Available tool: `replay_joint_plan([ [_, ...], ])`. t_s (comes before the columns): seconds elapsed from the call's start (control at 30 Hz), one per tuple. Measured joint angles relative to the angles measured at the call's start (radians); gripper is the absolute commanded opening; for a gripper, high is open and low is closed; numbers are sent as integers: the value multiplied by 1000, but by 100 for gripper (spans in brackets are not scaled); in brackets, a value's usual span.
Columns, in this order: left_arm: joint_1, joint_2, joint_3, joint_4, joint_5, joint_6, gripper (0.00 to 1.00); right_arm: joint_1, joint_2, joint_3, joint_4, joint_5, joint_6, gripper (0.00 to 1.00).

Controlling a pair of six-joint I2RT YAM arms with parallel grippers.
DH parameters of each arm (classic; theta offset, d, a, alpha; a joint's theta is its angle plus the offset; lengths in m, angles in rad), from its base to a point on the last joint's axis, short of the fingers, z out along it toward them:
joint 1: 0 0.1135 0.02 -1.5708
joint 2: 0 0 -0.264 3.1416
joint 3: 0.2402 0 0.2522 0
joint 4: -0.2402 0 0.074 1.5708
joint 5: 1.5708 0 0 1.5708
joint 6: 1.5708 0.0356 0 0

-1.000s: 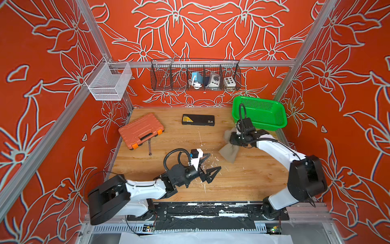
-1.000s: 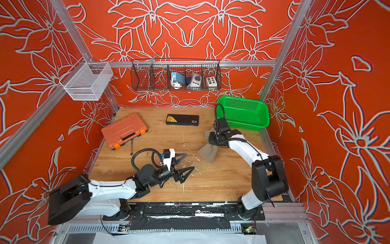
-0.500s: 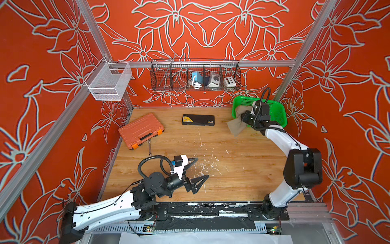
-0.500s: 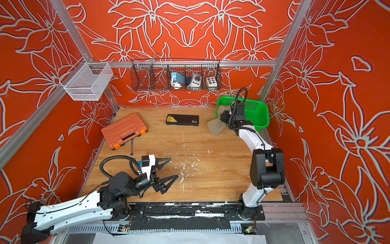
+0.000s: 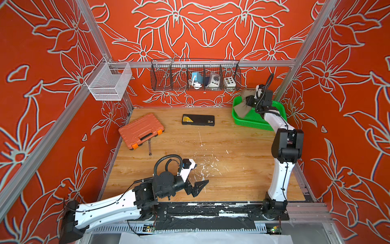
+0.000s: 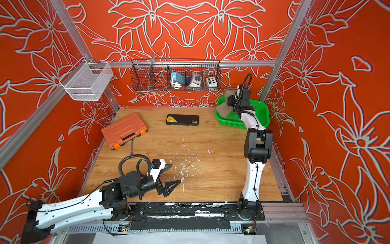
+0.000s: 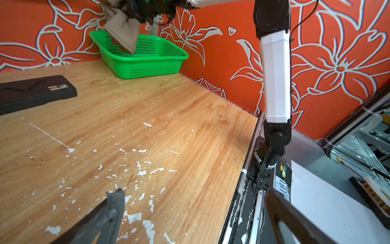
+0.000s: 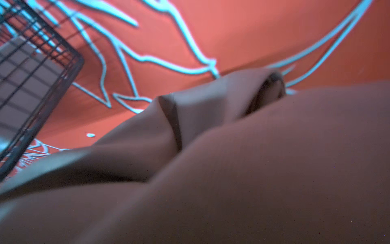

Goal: Roll up the skirts
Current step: Place the skirt in the basket.

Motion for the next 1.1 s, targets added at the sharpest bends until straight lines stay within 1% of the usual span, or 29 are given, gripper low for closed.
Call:
replay_joint_plan([
  [0.2, 0, 106, 9, 5, 3, 7, 99, -9, 216, 370, -220, 40, -146, 0],
  [0.37, 0, 116, 34, 14, 1, 15, 99, -8, 377, 560, -452, 56, -203, 0],
  [0.5, 0, 114, 42, 17, -1, 24, 99, -7, 430, 580, -629, 85, -218, 0],
  [0.67, 0, 94, 45, 12, -8, 29, 98, -6, 434, 613, -813, 148, -222, 0],
  [0.73, 0, 92, 49, -2, -24, 26, 98, -6, 433, 623, -859, 183, -224, 1],
  [0.8, 0, 99, 61, -30, -40, 21, 98, -4, 431, 608, -867, 207, -224, 25],
  [0.87, 0, 113, 78, -56, -56, 16, 98, -2, 413, 538, -846, 219, -224, 54],
  [0.9, 1, 116, 84, -66, -63, 13, 98, -2, 402, 499, -827, 223, -221, 64],
  [0.97, 1, 116, 95, -87, -82, 10, 98, -2, 356, 390, -769, 223, -214, 75],
  [1.1, 2, 108, 100, -108, -115, -1, 98, -2, 240, 184, -618, 204, -208, 78],
])
